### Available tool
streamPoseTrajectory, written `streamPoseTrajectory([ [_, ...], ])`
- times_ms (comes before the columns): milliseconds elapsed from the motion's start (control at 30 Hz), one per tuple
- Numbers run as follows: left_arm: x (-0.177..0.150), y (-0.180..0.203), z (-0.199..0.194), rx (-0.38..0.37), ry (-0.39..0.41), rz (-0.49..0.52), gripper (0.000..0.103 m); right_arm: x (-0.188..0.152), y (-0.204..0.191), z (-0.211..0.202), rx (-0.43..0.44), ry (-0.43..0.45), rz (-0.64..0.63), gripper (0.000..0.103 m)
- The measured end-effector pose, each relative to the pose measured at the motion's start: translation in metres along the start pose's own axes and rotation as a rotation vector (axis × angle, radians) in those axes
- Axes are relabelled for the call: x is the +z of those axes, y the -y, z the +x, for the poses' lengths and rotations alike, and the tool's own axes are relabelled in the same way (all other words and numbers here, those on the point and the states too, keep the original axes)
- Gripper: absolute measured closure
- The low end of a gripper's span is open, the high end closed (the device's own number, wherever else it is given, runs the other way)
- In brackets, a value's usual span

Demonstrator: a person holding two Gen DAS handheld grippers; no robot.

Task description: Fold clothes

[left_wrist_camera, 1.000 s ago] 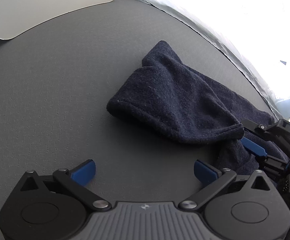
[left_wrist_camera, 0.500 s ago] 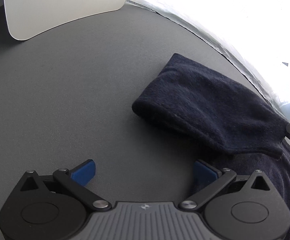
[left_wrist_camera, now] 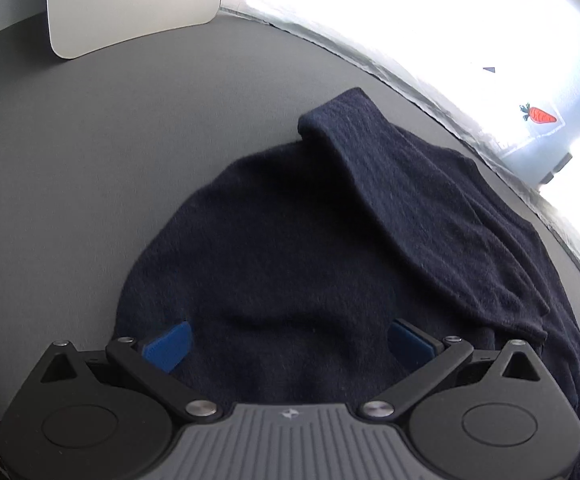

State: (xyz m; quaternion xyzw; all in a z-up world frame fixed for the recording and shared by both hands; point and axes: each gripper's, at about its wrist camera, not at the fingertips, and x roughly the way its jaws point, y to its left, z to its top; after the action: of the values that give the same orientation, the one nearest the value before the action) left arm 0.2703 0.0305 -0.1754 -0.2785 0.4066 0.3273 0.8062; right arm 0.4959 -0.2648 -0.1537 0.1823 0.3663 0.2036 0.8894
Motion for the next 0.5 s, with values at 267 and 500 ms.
streamPoseTrajectory([
  [267, -0.052, 0.042, 0.022, 0.157, -0.037, 0.155, 0.000, -0.028, 0.021, 0.031, 0.164, -0.200, 0.078, 0.082],
  [500, -0.047, 0.041, 0.027, 0.191, -0.025, 0.092, 0.000, -0.046, -0.011, 0.078, 0.213, -0.303, 0.078, 0.070],
])
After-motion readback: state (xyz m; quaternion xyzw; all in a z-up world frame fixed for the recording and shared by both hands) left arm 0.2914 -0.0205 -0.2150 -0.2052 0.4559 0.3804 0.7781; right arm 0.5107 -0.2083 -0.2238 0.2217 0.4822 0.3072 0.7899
